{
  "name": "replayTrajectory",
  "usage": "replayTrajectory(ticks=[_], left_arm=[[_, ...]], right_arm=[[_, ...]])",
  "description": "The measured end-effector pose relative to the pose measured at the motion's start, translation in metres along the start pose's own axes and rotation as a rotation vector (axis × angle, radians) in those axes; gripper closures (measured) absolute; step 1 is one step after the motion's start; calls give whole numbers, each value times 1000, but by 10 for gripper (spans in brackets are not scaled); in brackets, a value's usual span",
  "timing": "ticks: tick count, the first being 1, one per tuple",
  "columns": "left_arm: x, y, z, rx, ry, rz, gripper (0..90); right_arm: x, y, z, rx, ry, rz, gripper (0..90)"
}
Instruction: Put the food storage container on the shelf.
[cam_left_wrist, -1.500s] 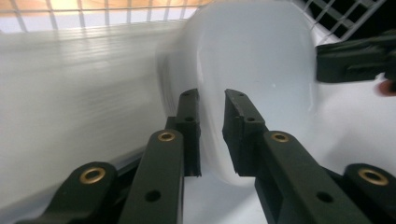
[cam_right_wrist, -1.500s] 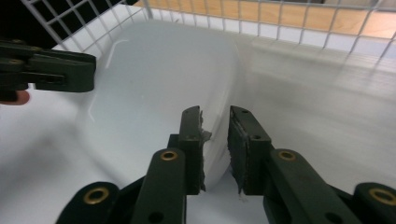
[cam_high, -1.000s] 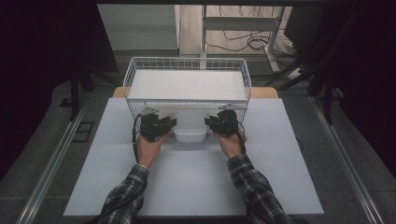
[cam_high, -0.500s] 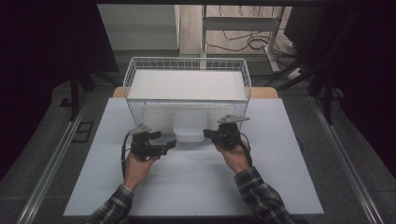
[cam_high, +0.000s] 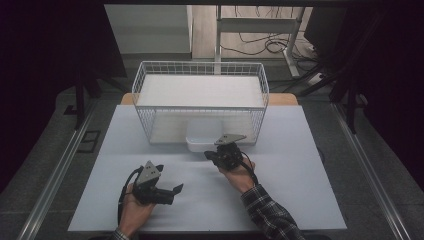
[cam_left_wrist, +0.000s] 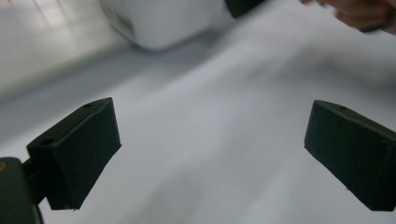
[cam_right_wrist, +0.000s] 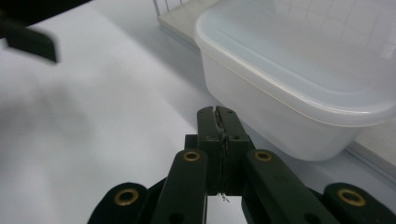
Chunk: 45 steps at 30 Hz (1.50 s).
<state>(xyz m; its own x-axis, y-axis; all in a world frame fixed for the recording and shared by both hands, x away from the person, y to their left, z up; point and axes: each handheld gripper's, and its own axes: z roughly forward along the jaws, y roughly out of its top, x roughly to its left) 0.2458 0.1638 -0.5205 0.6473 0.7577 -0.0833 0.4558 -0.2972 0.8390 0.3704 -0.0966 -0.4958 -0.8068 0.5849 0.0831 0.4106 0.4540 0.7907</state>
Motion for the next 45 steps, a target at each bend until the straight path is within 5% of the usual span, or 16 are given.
replayTrajectory(ticks=[7,29,45], left_arm=[[-9,-9,-11,-25,1,5,28],[-2,-12,-7,-18,-32,-27,22],[0,-12,-9,-37,-55,-50,21]], right_arm=[[-8,6,12,-6,-18,20,889],[-35,31,39,-13,-87,35,889],[-39,37,52,8,-125,30,888]])
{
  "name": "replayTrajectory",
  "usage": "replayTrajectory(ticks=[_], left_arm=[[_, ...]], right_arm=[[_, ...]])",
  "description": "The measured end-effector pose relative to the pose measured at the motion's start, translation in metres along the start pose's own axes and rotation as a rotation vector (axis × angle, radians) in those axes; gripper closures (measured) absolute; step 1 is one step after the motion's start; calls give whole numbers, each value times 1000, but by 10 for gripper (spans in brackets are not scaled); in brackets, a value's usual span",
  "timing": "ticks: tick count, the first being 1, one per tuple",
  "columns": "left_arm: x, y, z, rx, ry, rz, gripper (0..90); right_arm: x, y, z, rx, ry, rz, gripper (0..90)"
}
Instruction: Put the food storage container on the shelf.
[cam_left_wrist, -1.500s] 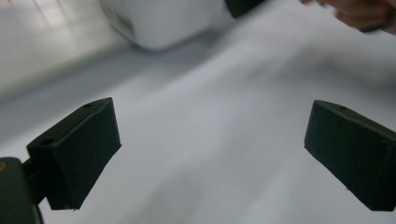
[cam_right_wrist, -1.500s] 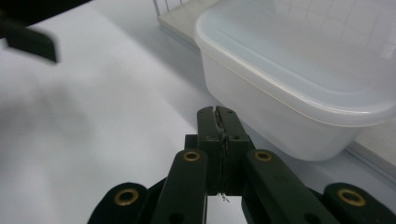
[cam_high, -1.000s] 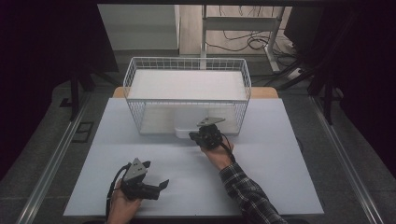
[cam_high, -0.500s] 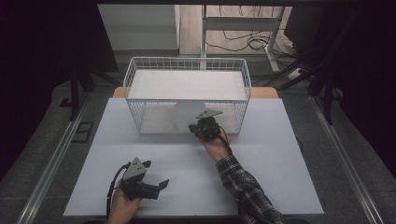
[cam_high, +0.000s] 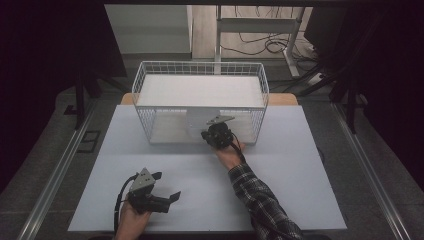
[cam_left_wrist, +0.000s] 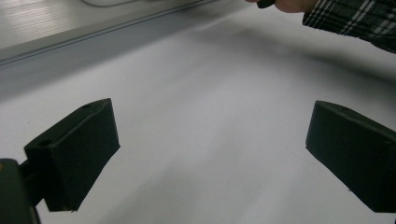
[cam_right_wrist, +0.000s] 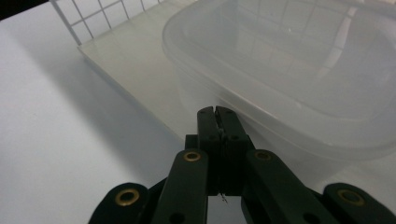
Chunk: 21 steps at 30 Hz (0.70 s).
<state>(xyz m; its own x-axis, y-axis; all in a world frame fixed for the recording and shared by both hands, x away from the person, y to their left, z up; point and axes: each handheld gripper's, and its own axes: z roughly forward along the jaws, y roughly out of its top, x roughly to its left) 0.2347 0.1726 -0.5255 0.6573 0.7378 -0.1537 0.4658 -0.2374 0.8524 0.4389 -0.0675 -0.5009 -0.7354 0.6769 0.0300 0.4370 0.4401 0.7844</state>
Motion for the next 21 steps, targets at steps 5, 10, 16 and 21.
replayTrajectory(ticks=[5,10,16,21], left_arm=[[-1,0,1,-4,-23,7,18],[-3,1,2,5,-19,25,18],[-1,1,1,13,-14,10,18],[-2,0,3,30,-12,15,19]], right_arm=[[0,-2,-4,-1,4,3,857],[3,-1,-9,-11,18,-4,779],[8,-1,-14,-13,33,-16,710],[11,-2,-16,4,58,-17,638]])
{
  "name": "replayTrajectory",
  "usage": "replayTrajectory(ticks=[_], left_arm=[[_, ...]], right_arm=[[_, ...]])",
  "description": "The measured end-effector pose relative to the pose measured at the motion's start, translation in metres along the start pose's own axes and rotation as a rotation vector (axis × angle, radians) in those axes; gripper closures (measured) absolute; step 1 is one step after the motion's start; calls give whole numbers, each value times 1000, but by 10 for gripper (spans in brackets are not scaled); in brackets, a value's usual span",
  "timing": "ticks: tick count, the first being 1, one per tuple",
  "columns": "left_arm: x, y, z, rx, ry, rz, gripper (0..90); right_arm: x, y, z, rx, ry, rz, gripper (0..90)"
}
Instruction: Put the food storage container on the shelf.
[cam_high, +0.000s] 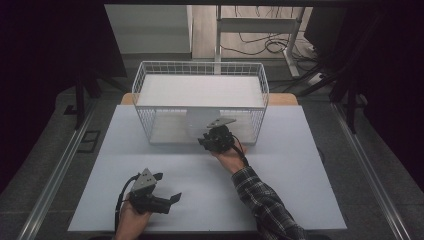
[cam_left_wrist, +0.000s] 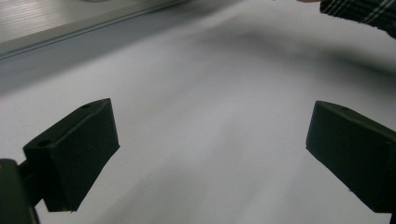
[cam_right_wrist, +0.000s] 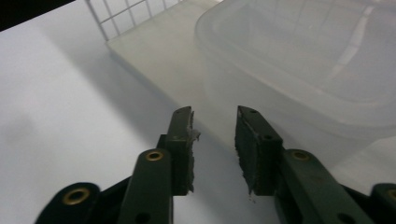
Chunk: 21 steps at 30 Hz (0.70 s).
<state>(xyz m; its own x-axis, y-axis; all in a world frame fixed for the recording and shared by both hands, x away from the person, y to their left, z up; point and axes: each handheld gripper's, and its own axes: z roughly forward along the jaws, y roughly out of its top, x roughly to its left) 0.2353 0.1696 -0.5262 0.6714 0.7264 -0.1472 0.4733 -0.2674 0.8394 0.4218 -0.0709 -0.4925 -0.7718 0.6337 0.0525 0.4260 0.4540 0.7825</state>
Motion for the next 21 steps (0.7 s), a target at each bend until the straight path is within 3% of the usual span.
replayTrajectory(ticks=[9,15,21], left_arm=[[0,0,1,6,2,-6,20],[0,-1,1,9,1,-11,20],[1,-1,2,21,0,-6,21]], right_arm=[[4,-3,-7,3,8,-13,514],[5,-4,-14,-2,18,5,436],[8,-6,-22,-5,-1,-9,354]])
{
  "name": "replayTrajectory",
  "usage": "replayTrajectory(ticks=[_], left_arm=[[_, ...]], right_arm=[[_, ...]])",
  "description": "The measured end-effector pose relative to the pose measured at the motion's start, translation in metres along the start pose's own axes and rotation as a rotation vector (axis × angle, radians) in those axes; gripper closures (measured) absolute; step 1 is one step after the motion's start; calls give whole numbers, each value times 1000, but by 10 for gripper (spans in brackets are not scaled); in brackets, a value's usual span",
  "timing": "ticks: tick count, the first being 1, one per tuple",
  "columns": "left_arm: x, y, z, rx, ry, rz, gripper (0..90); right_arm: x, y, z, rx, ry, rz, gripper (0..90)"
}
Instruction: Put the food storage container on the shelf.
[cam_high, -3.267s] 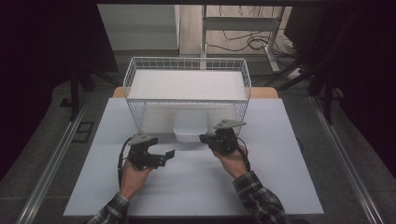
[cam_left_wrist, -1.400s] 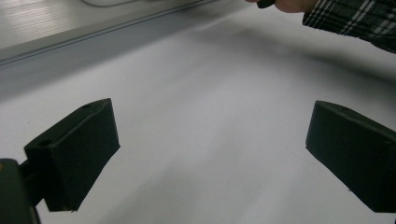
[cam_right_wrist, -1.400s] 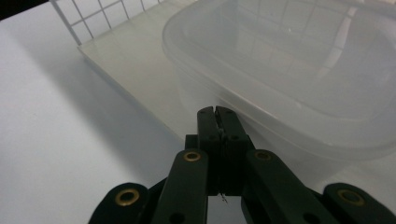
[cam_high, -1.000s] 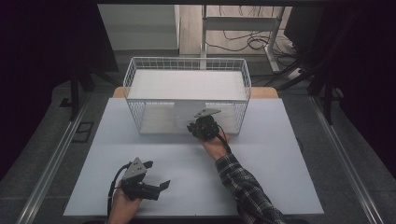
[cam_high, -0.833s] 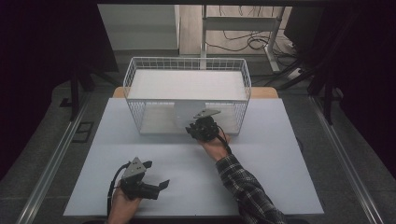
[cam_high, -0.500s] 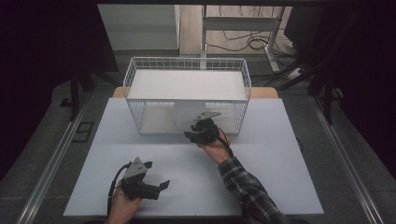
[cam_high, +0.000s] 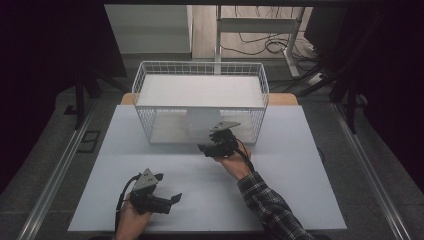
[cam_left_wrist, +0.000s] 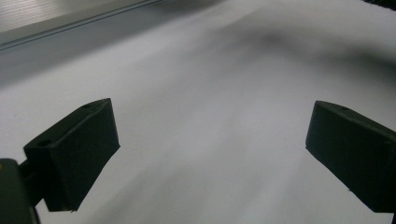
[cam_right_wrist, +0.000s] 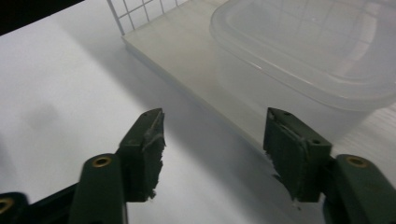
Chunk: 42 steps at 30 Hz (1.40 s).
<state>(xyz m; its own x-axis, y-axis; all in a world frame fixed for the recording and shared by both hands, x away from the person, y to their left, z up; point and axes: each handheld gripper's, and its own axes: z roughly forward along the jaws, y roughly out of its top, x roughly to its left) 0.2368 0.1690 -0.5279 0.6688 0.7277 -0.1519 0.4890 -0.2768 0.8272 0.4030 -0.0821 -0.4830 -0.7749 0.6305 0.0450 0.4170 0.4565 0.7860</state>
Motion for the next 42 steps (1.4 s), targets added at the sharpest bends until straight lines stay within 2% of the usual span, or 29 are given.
replayTrajectory(ticks=[4,9,14,18,22,29,42], left_arm=[[-1,0,0,-3,0,-1,23],[-1,0,0,-4,-3,1,23],[-1,0,0,-2,-4,2,23],[-1,0,1,-2,-5,3,24],[-2,0,1,-1,-9,3,24],[-2,0,0,-3,-11,4,25],[1,0,-3,-4,-5,-5,25]], right_arm=[[2,-2,-5,-10,2,-5,314],[6,-7,-11,-10,9,-34,288],[7,-13,-14,-5,25,-32,250],[7,-18,-15,-6,44,-27,177],[6,-23,-17,7,41,-50,109],[5,-28,-24,6,50,-28,63],[7,-33,-43,1,51,-23,18]])
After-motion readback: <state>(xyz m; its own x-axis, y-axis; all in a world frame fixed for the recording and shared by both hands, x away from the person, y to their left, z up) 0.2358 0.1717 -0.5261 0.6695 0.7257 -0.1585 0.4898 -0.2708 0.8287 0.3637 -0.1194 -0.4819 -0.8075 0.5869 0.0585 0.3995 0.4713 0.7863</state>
